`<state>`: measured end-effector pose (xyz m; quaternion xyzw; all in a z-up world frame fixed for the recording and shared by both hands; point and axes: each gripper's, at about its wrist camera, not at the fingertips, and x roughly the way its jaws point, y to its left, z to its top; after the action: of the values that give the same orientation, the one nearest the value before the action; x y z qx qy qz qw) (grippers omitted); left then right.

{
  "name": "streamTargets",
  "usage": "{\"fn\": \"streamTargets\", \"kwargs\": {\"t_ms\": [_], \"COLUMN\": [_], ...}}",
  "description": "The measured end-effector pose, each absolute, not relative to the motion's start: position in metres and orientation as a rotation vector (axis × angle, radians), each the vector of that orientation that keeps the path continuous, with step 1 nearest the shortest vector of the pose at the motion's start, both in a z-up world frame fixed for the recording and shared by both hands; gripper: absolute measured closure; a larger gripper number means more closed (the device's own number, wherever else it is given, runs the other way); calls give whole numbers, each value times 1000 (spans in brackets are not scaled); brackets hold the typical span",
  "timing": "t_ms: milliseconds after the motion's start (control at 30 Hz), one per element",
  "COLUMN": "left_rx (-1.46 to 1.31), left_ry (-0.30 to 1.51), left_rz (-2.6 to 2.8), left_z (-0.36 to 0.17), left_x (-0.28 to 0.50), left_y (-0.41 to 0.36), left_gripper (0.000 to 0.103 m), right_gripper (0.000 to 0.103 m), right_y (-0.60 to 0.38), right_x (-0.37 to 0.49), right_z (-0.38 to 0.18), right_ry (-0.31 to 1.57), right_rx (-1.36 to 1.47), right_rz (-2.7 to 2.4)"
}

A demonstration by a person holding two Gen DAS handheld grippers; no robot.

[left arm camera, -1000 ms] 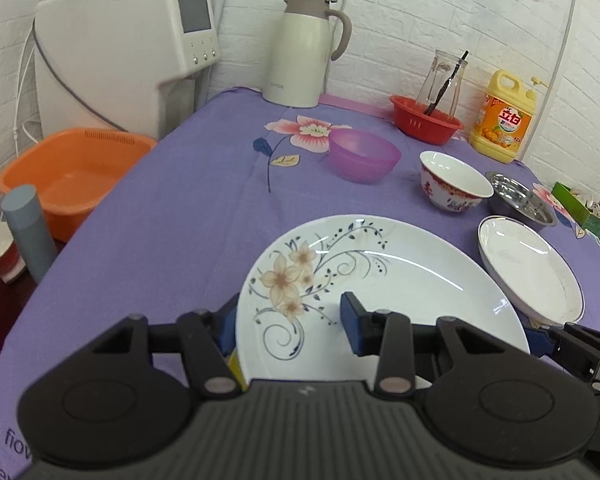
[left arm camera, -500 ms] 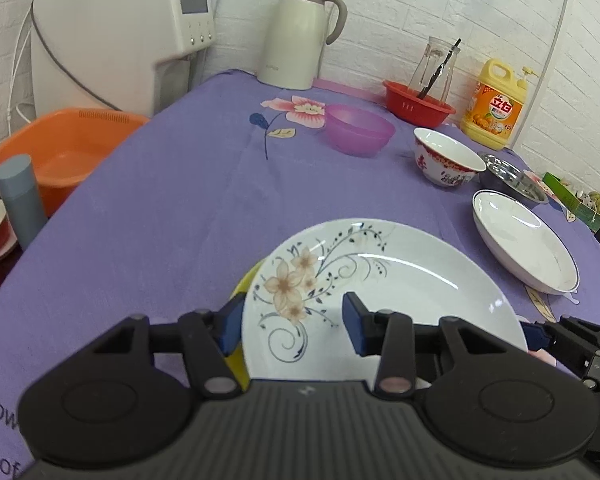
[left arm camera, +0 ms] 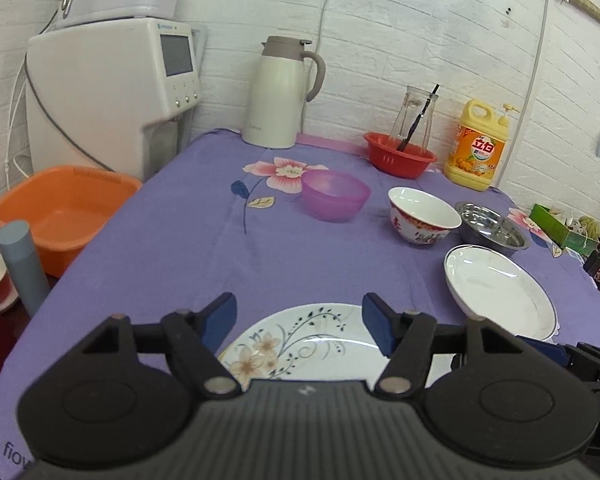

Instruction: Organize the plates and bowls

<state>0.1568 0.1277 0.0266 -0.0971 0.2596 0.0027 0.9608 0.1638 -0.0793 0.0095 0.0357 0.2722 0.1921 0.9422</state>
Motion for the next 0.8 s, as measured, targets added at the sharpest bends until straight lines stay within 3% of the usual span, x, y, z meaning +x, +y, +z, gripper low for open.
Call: {"fn": "streamTargets", "kwargs": {"t_ms": [500,633,700,800], "left_rx": [-154,-149,-145,-126], "left_ry": [548,558,558,538], "left_rz": [-92,-94,-93,-100], "left_z": [31,30,32,36], "left_x": [189,198,201,204], "left_y": [68,58,53,44], "left_gripper": [32,16,3,3], "right_gripper": [0,0,0,0], "right_y": [-153,-176,-185,-195], "right_x": [174,177,180,184], "right_z": [8,6,5,2], "right_ry": [554,540,540,547], "right_rx": [198,228,236,245], "right_rz": [223,167,149,127]}}
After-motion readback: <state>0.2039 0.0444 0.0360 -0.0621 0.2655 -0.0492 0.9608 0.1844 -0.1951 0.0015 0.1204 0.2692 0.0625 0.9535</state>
